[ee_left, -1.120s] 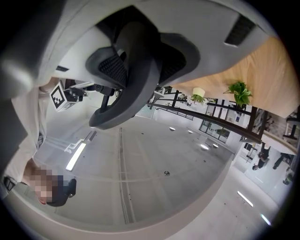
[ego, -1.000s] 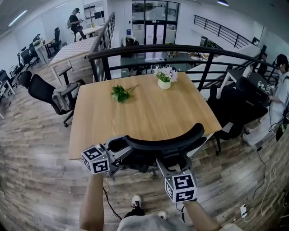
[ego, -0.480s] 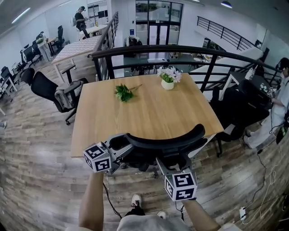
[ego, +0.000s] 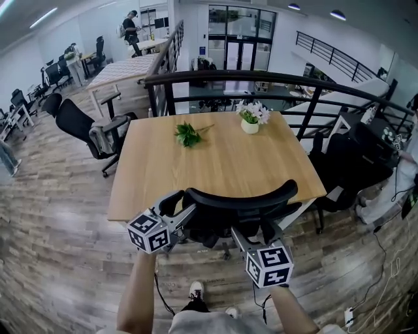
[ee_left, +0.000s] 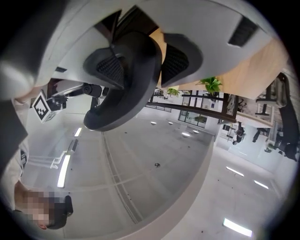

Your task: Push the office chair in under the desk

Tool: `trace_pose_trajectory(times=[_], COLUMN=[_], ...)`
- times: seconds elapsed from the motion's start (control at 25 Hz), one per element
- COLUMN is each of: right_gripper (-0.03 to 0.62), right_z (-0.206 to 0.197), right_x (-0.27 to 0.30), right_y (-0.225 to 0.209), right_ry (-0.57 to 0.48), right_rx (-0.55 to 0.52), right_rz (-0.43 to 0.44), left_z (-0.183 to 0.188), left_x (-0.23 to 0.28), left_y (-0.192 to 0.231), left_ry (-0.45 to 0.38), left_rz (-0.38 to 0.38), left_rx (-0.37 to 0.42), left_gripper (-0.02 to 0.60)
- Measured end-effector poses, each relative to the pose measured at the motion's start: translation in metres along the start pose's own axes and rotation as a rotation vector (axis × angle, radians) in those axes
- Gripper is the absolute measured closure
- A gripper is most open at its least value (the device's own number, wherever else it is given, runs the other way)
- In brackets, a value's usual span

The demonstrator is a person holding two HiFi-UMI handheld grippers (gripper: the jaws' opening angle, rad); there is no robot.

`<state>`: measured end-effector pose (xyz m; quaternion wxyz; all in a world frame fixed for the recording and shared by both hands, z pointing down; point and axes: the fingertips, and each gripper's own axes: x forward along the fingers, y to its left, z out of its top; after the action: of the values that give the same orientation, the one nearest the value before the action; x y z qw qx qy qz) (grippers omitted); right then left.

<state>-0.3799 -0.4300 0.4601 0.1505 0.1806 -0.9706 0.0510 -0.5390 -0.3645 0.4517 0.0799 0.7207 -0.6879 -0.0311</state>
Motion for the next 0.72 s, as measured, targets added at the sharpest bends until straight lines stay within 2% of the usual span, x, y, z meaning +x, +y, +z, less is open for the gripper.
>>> trace_pose_trajectory(times=[0.28, 0.52, 0.6, 0.72], right_gripper=[0.247, 0.258, 0.353, 0.390], right_z=[0.007, 0.009, 0.012, 0.016], right_x=[-0.027, -0.057, -0.068, -0.084], right_y=[-0.011, -0.023, -0.026, -0.029], right_ry=[-0.033, -0.049, -0.055, -0.061], right_rx=[-0.024, -0.032, -0.042, -0.065], right_rz=[0.018, 0.051, 0.068, 0.074], left_z=[0.002, 0.004, 0.010, 0.017], left_x=[-0.033, -0.056, -0.063, -0.073], left_y=[-0.012, -0.037, -0.046, -0.068], left_ry=[-0.007, -0.002, -0.009, -0.024], left_rz=[0.100, 0.227, 0.287, 0.335], left_rx=[-0.030, 0.015, 0.030, 0.060], left_gripper=[0.290, 0.304, 0.315, 0.341])
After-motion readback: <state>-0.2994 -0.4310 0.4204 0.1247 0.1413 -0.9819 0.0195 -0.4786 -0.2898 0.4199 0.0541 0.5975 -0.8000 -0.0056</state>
